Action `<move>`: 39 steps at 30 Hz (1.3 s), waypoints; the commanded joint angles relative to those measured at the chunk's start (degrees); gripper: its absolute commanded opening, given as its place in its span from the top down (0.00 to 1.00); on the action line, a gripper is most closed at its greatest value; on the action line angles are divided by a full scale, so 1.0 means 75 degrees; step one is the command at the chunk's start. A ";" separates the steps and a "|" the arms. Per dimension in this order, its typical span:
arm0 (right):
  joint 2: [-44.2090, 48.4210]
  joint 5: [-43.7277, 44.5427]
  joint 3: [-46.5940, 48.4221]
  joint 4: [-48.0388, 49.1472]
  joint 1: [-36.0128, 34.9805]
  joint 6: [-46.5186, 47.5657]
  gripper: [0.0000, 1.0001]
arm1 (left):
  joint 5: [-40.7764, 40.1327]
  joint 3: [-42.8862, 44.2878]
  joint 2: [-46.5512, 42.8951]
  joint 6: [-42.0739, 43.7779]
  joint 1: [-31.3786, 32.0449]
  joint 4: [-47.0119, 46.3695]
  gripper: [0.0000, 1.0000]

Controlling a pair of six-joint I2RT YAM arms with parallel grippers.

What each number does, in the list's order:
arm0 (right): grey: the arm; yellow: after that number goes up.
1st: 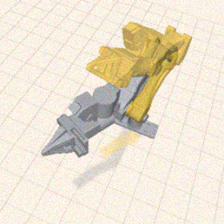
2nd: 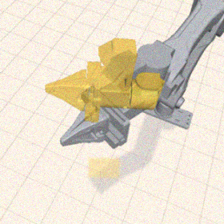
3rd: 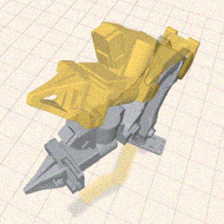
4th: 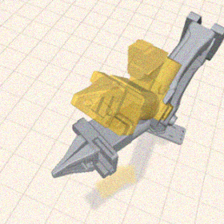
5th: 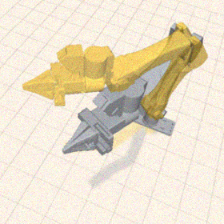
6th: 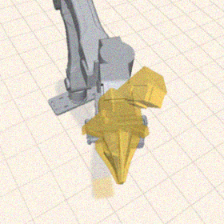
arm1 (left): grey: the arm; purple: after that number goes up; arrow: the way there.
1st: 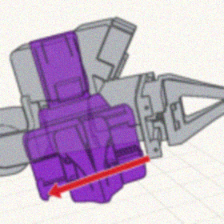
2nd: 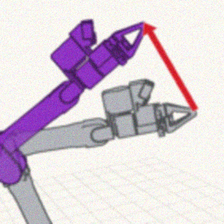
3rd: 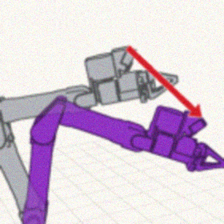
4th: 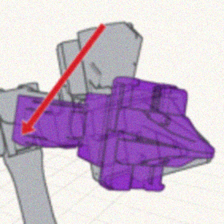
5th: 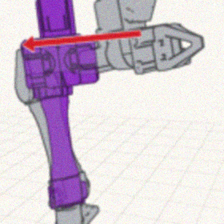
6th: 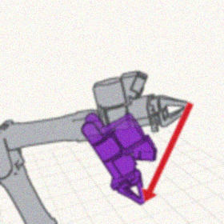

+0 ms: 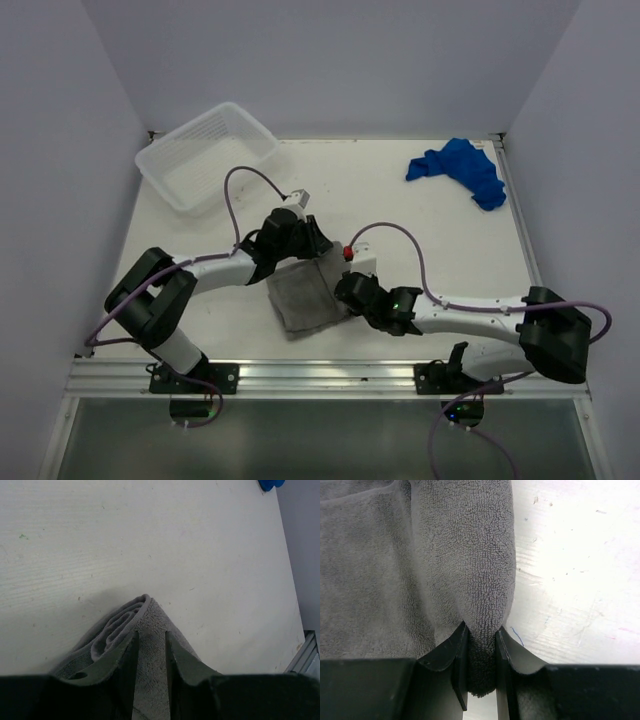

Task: Roll the towels
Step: Roll the towel

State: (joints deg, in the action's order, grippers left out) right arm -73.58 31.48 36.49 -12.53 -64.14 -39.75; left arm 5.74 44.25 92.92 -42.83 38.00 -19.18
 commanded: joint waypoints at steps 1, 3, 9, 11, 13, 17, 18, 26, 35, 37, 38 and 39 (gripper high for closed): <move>-0.0710 0.2116 0.0723 -0.1152 -0.0494 0.0307 0.96 | -0.0097 0.0135 -0.0495 0.0098 -0.0004 0.0155 0.69; -0.1296 0.2700 0.1132 -0.1503 -0.0915 0.0156 0.96 | 0.0019 0.0019 -0.0612 0.0015 0.0019 -0.0020 0.68; -0.2784 0.3747 0.2491 -0.2919 -0.1911 -0.0359 0.95 | 0.0043 -0.0298 -0.0858 0.0003 0.0218 -0.0547 0.67; -0.3032 0.3934 0.2727 -0.3237 -0.2111 -0.0395 0.95 | 0.0067 -0.0345 -0.0789 -0.0043 0.0277 -0.0595 0.67; -0.3336 0.4028 0.3009 -0.3391 -0.2171 -0.0443 0.94 | 0.0091 -0.0392 -0.0695 -0.0055 0.0382 -0.0630 0.67; -0.3771 0.4017 0.3419 -0.3800 -0.2311 -0.0513 0.91 | -0.0050 -0.0860 -0.0438 -0.0114 0.0535 -0.0864 0.67; -0.3771 0.3947 0.3455 -0.3767 -0.2311 -0.0513 0.91 | -0.0108 -0.0965 -0.0402 -0.0114 0.0547 -0.0899 0.68; -0.3011 0.3104 0.2928 -0.2864 -0.2288 -0.0302 0.77 | -0.0202 -0.1645 0.0394 -0.0196 0.0547 -0.1216 0.69; -0.0329 0.1173 0.1795 -0.1698 -0.1401 -0.0056 0.35 | -0.0296 -0.1962 0.0430 -0.0254 0.0547 -0.1345 0.69; 0.0734 0.0120 0.1301 -0.1109 -0.0849 -0.0091 0.28 | -0.0308 -0.1997 0.0430 -0.0278 0.0547 -0.1380 0.69; 0.1054 -0.0709 0.1055 -0.0584 -0.0313 -0.0172 0.25 | -0.0308 -0.2009 0.0442 -0.0255 0.0547 -0.1380 0.69; 0.1266 -0.1089 0.0681 -0.0416 -0.0041 -0.0231 0.24 | -0.0320 -0.2009 0.0454 -0.0254 0.0547 -0.1380 0.69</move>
State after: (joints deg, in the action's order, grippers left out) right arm -69.47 37.34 46.78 -25.17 -70.37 -40.32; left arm 5.23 31.83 94.08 -45.52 41.80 -35.57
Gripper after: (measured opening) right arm 0.746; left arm 0.312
